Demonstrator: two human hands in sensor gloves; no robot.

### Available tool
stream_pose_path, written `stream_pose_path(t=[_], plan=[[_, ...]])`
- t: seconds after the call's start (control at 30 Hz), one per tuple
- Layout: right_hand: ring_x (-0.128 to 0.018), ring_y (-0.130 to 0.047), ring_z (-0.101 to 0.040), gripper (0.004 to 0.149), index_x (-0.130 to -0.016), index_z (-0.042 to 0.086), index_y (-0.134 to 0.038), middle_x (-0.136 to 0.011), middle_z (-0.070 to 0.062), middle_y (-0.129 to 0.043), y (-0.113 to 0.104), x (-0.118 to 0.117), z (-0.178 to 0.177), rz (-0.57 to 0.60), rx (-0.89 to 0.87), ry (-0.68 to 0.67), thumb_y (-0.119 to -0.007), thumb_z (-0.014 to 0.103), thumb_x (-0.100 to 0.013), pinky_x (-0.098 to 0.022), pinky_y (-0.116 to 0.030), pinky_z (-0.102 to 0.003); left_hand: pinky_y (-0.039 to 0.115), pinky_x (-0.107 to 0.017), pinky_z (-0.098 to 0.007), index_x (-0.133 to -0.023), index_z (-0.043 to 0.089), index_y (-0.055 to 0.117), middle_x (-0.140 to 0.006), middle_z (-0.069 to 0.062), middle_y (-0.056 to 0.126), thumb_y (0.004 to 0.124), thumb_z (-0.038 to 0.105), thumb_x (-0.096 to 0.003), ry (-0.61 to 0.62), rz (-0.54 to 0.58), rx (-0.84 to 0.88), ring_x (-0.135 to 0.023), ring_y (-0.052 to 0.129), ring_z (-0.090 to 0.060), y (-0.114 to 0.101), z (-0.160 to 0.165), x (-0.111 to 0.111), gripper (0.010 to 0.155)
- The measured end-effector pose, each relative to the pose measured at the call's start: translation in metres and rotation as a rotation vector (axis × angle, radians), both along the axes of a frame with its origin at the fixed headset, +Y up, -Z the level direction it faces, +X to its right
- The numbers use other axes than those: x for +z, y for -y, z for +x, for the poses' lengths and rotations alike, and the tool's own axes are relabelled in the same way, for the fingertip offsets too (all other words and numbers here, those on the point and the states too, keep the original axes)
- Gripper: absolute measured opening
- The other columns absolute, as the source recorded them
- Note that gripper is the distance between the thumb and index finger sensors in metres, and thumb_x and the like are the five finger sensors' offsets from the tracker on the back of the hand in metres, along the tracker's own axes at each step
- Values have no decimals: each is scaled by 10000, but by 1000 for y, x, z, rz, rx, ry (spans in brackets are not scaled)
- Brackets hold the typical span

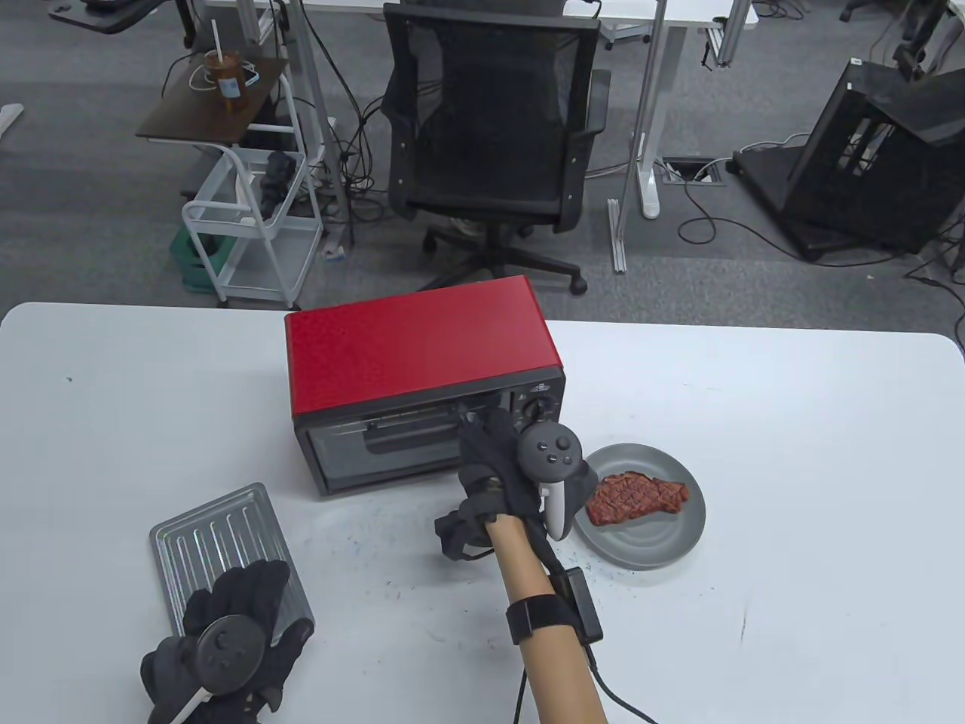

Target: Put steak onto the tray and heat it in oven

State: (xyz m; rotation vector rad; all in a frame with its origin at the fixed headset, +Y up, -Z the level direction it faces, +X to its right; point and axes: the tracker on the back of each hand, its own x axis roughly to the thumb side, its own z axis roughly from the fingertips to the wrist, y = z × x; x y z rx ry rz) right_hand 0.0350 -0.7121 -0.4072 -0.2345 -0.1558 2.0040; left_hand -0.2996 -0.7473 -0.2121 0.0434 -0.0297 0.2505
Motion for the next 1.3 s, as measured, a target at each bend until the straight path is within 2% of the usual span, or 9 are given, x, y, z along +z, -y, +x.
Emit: stream_pose_path(t=[0.1,0.23,0.33,0.4,0.63,0.9,1.3], plan=[[-636,-873,-374,757,-977,-49,-398,-901,-299,-642,0,-3,0,12,16,63,-673,492,-525,-383,-841,-376,328,-728,-670,-1062,302,401,-1158,-23,533,615,670,-385,-7,0,3,-1080,480,-356,0,-3,-1,799],[-532,-952,-315,650,-927,-25,-546,-802,-240,-795,5,-5,-3,-7,33,46,-654,485,-538,-312,-877,-323,328,-727,-670,-1062,301,404,-1157,-24,535,616,669,-385,-19,5,5,-1079,481,-357,-1,-7,-1,798],[-433,-997,-289,515,-867,56,-694,-711,-180,-908,8,-6,-5,5,-59,55,-668,449,-535,-244,-891,-303,327,-727,-670,-1061,300,408,-1155,-24,538,614,667,-387,-24,8,10,-1080,482,-354,-1,-9,-1,795],[-417,-1004,-277,456,-855,109,-728,-696,-149,-931,8,-4,-8,12,-92,38,-675,431,-536,-233,-891,-295,327,-727,-670,-1061,301,408,-1156,-24,537,616,668,-385,-26,10,7,-1080,482,-354,-1,-9,-1,796],[-392,-1011,-282,478,-815,81,-766,-656,-167,-950,4,6,-4,45,-8,3,-668,447,-524,-219,-893,-295,325,-728,-669,-1059,300,415,-1152,-22,547,617,667,-384,-51,12,-7,-1079,484,-353,0,-15,-1,795],[-373,-1011,-299,503,-776,49,-809,-611,-191,-965,14,31,8,22,-12,-74,-666,456,-516,-217,-892,-306,325,-728,-667,-1057,299,419,-1147,-20,559,618,662,-386,-92,11,-18,-1078,489,-349,2,-22,-2,788],[-371,-1008,-307,507,-780,13,-805,-595,-201,-963,35,68,23,-54,39,-145,-696,424,-504,-218,-891,-312,323,-729,-665,-1055,297,426,-1141,-18,573,619,656,-389,-148,5,-15,-1078,488,-345,4,-35,-2,780]])
